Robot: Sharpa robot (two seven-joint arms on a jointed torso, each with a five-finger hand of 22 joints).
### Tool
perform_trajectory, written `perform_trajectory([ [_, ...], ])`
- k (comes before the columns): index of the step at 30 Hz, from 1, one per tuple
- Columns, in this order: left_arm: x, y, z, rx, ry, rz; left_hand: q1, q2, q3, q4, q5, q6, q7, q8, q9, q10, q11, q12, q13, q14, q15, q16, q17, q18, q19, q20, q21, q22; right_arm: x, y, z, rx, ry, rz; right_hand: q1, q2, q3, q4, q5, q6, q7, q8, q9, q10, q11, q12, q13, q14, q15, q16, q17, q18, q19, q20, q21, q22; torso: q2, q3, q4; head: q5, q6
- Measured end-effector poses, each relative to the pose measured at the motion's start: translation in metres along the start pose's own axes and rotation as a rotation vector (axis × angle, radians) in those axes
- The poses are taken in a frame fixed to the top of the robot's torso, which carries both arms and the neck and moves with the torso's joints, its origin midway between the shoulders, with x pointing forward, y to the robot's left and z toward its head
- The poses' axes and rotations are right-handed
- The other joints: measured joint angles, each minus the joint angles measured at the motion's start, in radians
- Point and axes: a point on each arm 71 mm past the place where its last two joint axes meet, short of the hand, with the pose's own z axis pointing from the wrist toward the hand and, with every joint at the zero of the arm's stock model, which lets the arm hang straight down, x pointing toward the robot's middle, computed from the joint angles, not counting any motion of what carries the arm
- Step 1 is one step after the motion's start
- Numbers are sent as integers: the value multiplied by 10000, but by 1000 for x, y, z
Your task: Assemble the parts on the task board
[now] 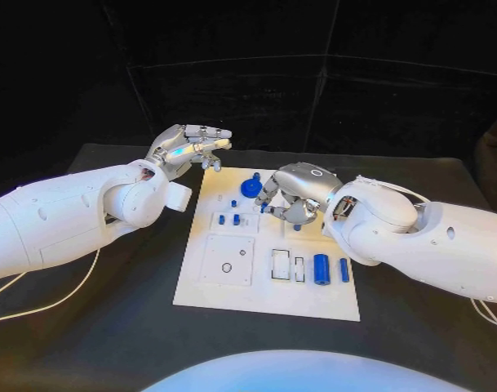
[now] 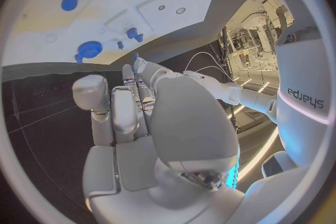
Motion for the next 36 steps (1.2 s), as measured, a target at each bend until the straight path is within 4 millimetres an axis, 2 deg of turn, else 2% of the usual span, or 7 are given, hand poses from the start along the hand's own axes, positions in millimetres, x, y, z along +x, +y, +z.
perform_trajectory([
  [2,1,0,0,2,18,-7,0,0,0,0,0,0,0,0,0,0,0,0,0,0,0,0,0,0,0,0,0,0,11,4,3,-75,150,130,-49,-50,3,-3,30,0,0,0,0,0,0,-2,0,0,0,0,0,-1,0,0,0,0,0,1,-11,78,-32],
  [7,3,0,2,7,60,-25,0,0,0,0,0,0,0,0,0,-36,36,0,0,-36,37,0,0,-2,0,0,0,-11,35,13,8,-274,514,255,-103,2,48,-48,30,0,0,-1,-3,0,0,-4,-2,0,0,0,-21,0,0,0,0,-1,4,7,-15,176,-67],
  [14,6,1,3,10,112,-46,0,0,0,0,0,0,0,0,1,-36,36,-1,-1,-36,37,0,1,-3,0,0,0,-10,56,21,14,-523,935,58,-146,-40,48,-49,30,-1,0,-2,-6,-1,0,-4,-5,0,0,0,-20,0,0,-1,0,-1,10,18,-16,275,-113],
  [24,7,1,4,8,120,-49,0,0,0,0,0,0,0,0,2,-36,36,-1,-1,-36,37,0,-31,-3,0,0,0,-9,69,25,17,-696,1312,-153,-156,-50,90,-58,30,-3,-1,-27,-9,-1,1,-5,-11,0,0,0,-20,1,0,-1,0,9,6,20,-21,415,-246],
  [36,6,1,4,2,112,-45,0,0,0,0,0,-38,37,0,2,-36,36,-1,-1,-36,37,0,-30,-4,0,0,0,-8,76,30,17,-896,1568,-255,-156,-51,100,-49,28,-7,-4,-28,-3,-2,1,-6,-7,0,1,0,-19,1,0,-1,0,8,1,13,-21,495,-297],
])
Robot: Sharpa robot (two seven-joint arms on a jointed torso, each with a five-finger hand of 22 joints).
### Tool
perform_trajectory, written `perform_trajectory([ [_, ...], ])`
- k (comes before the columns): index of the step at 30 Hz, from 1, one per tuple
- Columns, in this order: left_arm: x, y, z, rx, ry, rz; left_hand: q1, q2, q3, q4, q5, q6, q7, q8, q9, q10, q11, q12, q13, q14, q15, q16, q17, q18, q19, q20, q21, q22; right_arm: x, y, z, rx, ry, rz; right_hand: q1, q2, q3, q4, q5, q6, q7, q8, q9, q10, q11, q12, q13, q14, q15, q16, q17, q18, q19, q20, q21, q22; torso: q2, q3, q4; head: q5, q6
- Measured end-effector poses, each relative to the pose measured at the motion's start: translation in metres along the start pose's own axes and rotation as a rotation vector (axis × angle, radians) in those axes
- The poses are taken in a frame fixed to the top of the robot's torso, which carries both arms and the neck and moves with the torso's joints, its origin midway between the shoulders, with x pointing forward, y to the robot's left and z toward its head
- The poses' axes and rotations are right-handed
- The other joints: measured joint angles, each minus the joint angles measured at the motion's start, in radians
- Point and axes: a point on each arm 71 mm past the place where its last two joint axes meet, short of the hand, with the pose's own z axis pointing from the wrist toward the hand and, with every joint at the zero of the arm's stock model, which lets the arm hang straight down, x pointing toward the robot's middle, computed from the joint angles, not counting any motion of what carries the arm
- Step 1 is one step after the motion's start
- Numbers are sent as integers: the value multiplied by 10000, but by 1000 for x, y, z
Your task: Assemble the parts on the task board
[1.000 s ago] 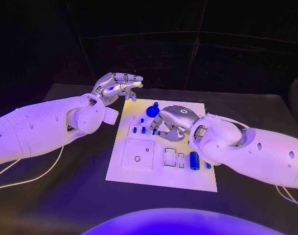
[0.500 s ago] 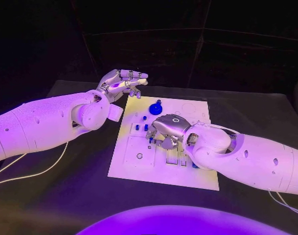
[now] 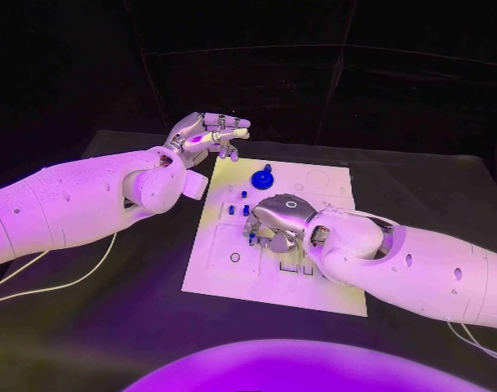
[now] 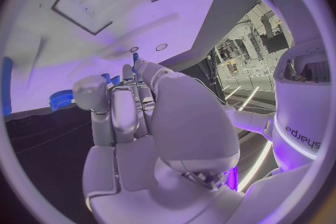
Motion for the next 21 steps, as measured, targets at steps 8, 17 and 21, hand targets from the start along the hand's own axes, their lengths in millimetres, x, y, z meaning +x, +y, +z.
perform_trajectory([
  [8,-1,0,0,-7,-9,4,0,0,0,0,0,0,0,0,0,0,0,0,0,0,0,0,0,0,0,0,0,-10,2,1,1,-47,108,-29,-40,40,0,0,-8,-10,-9,-1,-2,0,0,0,-1,0,0,0,0,0,0,0,0,0,0,0,-4,29,-16],
  [17,-1,0,0,-15,-7,2,0,0,0,0,0,0,0,0,0,0,0,0,0,0,0,0,1,-1,0,0,0,-9,5,-2,2,49,303,-125,-91,-12,25,-26,-9,-12,-10,-2,-4,0,0,0,-1,0,0,0,-16,1,0,0,0,-1,0,0,-10,45,-42],
  [21,-1,0,0,-19,-7,2,0,0,0,0,0,0,0,0,-8,0,0,40,0,0,0,0,-27,-1,0,0,-40,-9,5,-2,2,79,351,-187,-91,-12,25,-26,-10,-12,-10,-2,-5,0,0,0,-1,0,0,0,-16,0,0,0,0,-2,-1,0,-10,45,-51],
])
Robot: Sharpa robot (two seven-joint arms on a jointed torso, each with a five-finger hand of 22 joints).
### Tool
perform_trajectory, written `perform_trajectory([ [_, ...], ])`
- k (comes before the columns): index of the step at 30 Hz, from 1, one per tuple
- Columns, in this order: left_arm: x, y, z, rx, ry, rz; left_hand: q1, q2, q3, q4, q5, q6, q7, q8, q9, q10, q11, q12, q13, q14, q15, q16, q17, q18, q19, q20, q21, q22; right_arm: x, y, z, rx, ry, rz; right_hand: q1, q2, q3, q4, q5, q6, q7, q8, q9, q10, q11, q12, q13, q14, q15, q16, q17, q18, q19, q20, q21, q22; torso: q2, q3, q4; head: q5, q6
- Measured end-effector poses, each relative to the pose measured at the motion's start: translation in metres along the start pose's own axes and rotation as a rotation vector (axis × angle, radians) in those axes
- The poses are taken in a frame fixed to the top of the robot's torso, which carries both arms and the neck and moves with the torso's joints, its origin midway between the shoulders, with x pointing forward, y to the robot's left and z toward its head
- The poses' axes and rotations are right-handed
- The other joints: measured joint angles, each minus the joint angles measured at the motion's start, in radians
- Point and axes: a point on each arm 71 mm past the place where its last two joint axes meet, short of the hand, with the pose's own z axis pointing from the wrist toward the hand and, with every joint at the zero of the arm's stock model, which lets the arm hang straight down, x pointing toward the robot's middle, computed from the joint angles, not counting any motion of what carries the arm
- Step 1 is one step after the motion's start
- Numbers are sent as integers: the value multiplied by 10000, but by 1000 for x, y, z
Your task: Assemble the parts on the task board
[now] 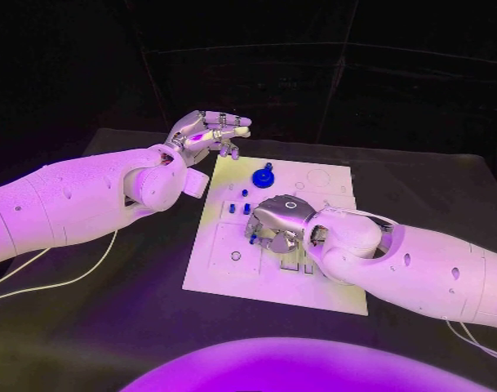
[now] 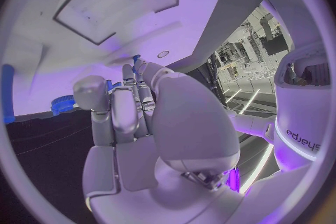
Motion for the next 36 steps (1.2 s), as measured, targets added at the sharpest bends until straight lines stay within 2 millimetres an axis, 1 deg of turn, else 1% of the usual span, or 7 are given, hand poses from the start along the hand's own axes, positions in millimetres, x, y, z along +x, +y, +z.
perform_trajectory([
  [15,-1,0,0,-13,-5,1,0,0,0,0,0,0,0,0,1,0,0,-1,0,0,0,0,1,0,0,0,0,-8,6,5,0,-151,204,-194,-412,-201,-30,-55,156,-4,-3,-55,13,-36,36,2,6,0,0,38,-64,1,-37,36,0,-29,1,0,0,0,-25],
  [20,-1,0,0,-20,-7,2,0,0,0,0,0,-36,36,0,2,-36,36,-1,0,0,0,0,-10,-1,0,0,1,-7,6,5,-1,-190,226,-192,-868,-420,-266,97,213,-257,141,-142,-15,-489,159,9,-21,17,130,39,-96,1,-90,90,0,-105,1,0,0,-6,-31],
  [25,-2,0,0,-29,-9,2,0,0,0,0,0,-37,37,0,2,-36,36,-1,0,0,0,0,-10,-1,0,0,1,-6,7,4,-2,-190,194,-133,-1029,-479,-430,94,249,-504,216,-140,-36,-847,266,20,-27,15,200,39,-131,1,-146,146,-27,-172,1,-3,2,-12,-20],
  [28,-2,0,0,-37,-8,1,0,0,0,0,0,-37,37,0,2,-36,36,-1,0,0,0,0,-10,0,0,0,1,-15,7,4,-3,-169,150,-89,-1132,-582,-614,83,249,-908,282,-140,-60,-1374,328,-36,-50,14,312,-60,-379,1,-379,240,-318,-580,0,-3,3,-12,-13],
  [31,-2,0,0,-47,-7,1,0,0,0,0,0,-37,37,0,2,-36,36,-2,0,0,0,0,-11,-1,0,0,1,-15,9,3,-3,-139,71,-21,-1171,-539,-897,35,249,-1354,335,-139,-59,-1988,440,-28,-76,-52,377,-508,-1005,1,-779,304,-857,-1426,0,-3,3,-20,-1],
  [34,-2,1,0,-57,-7,1,0,0,0,0,0,-37,37,0,2,-36,36,-2,0,0,0,0,-27,0,0,0,1,-14,8,1,-5,-83,-109,42,-1171,-539,-1108,-31,248,-1639,326,-140,-58,-2293,465,49,-41,-95,420,-788,-1404,163,-969,356,-1206,-1922,-5,-1,3,-40,18],
  [36,-3,1,0,-64,-9,2,0,0,0,0,0,-37,37,0,3,-36,36,-2,0,0,0,0,-28,-1,0,0,1,-14,7,0,-7,-42,-258,77,-1171,-539,-1119,-42,248,-1639,326,-140,-58,-2308,481,80,-38,-125,450,-813,-1472,163,-969,356,-1242,-1999,-5,0,3,-50,35],
])
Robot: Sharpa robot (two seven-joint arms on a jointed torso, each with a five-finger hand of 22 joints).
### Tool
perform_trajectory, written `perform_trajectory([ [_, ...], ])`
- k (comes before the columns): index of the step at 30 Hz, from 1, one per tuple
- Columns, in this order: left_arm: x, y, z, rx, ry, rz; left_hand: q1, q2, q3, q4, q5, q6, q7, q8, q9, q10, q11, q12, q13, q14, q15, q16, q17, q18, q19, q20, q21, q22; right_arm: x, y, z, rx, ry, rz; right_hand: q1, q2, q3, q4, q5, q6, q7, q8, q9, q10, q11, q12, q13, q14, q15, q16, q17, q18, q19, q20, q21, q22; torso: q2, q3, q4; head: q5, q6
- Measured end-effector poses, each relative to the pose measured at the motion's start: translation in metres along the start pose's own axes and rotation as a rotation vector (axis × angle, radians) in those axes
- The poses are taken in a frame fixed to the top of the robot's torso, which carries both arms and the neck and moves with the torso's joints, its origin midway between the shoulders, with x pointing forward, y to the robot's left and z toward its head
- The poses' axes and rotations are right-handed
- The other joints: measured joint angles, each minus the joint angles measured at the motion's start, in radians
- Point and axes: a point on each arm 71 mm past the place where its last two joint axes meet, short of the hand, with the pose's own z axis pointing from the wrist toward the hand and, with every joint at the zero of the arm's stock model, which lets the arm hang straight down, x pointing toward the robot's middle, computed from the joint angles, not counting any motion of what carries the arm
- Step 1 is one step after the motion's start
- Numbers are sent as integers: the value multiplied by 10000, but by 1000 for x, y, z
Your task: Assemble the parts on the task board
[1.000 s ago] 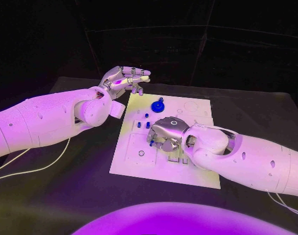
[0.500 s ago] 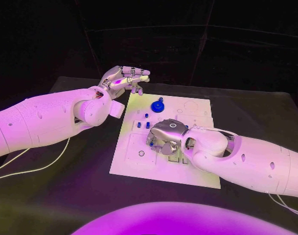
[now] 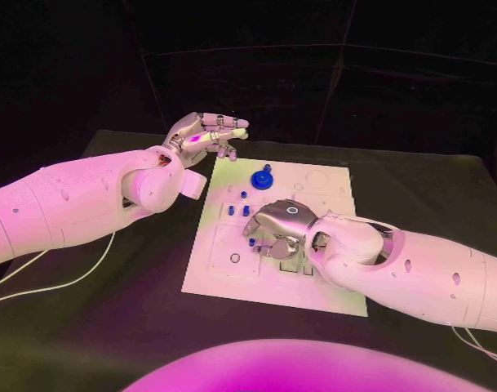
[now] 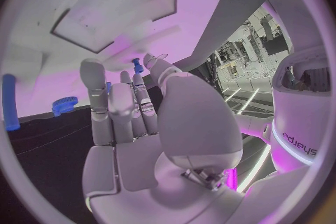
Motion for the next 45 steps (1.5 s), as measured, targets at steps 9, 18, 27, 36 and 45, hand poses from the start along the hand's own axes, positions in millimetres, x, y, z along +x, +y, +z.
perform_trajectory([
  [9,-1,0,0,-30,2,-2,0,0,0,0,0,0,0,0,1,0,0,-1,0,0,0,0,0,-1,0,0,0,1,-13,-15,-30,389,-639,269,42,173,-151,-71,55,86,10,0,40,114,-36,320,29,0,0,81,118,-2,39,-39,-2,104,-13,2,-12,-126,121],
  [18,-2,0,-1,-53,-6,0,0,0,0,0,0,0,0,0,1,0,0,-1,0,0,0,0,1,-1,0,0,0,2,-58,-49,-61,1676,-1051,66,-156,-27,-1011,71,93,-197,-195,0,19,-277,-124,398,21,37,-38,91,-100,-3,40,-39,-156,-108,-25,-4,-46,-451,361],
  [27,-1,1,0,-73,28,-12,0,0,0,0,0,0,0,0,2,0,0,-1,-1,0,0,0,1,-1,0,0,0,2,-67,-71,-71,2918,-310,-204,11,140,-2597,439,92,-522,-413,-1,19,-844,-23,741,21,-110,-38,-87,-523,-4,0,0,-476,-533,-19,-4,-36,-583,483],
  [36,-2,1,0,-95,30,-12,0,0,0,0,0,0,-1,0,-7,0,0,-1,0,0,0,0,2,0,0,0,0,3,-63,-73,-69,3266,337,-289,439,568,-2905,479,92,-473,-365,-1,52,-831,-97,1154,42,-110,-39,-87,-570,-4,1,0,-538,-564,-12,-5,-16,-564,466],
  [45,-2,1,0,-103,28,-11,0,0,0,0,0,0,-1,0,-6,0,0,-1,0,0,0,0,2,-2,0,0,0,3,-60,-72,-63,3310,763,-331,818,1055,-2931,454,-81,-14,-375,113,74,-39,-337,1637,36,77,-226,141,-329,-5,369,-178,-305,-130,-12,-7,-25,-526,434],
])
